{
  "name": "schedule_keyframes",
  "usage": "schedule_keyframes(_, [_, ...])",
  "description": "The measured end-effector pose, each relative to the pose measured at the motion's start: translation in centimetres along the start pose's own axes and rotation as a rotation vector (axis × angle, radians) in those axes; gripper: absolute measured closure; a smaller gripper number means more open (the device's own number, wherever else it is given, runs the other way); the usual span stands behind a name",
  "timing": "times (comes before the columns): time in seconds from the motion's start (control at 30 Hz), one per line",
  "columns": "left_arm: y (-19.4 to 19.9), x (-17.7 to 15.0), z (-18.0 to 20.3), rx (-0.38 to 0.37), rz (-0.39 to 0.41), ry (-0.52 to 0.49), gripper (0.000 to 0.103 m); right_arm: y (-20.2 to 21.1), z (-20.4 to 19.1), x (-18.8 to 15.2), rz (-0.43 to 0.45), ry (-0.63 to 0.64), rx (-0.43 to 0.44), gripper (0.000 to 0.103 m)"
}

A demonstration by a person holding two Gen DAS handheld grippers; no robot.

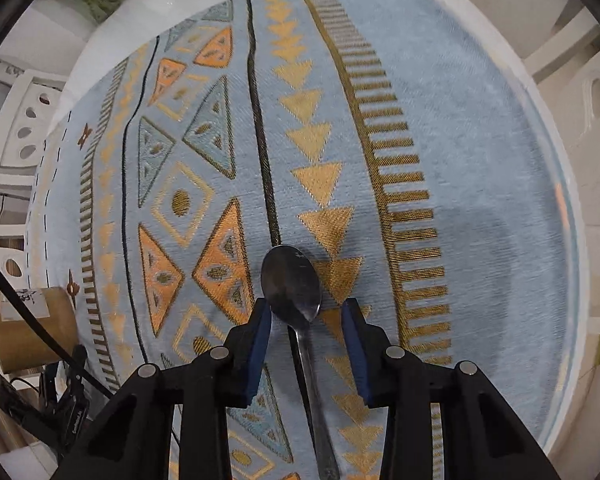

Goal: Organize utensils
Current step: 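Lower the right tool onto the steel spoon and grip it, then lift the spoon with the right tool over the wooden cup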

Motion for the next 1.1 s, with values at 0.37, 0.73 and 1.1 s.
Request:
schedule_keyframes(0.37, [0.0, 0.0, 0.0, -0.001, 0.000, 0.001, 0.009, -0.2, -1.4, -1.3, 0.065, 0.117, -0.174, 0.070])
schedule_keyframes(0.73, [0.2, 0.1, 0.0, -0.005, 0.001, 0.003, 0.009, 0.8, -3.1, -2.5, 0.061, 0.145, -0.205, 0.097])
schedule_keyframes(1.1, [0.0, 0.1, -0.1, -0.005, 0.000, 0.003, 0.009, -1.5, -4.7, -1.1, 0.000, 0.140, -0.197, 0.097])
Point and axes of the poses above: each gripper's, at about its wrist camera, not at the fingertips, and y roughly against the way its jaws point, z to its right, x to its top, the point moved 6 cm from there along -y, roughly the way its jaws point, and after that the axes turned 7 degrees about x, right-handed, at the moved point
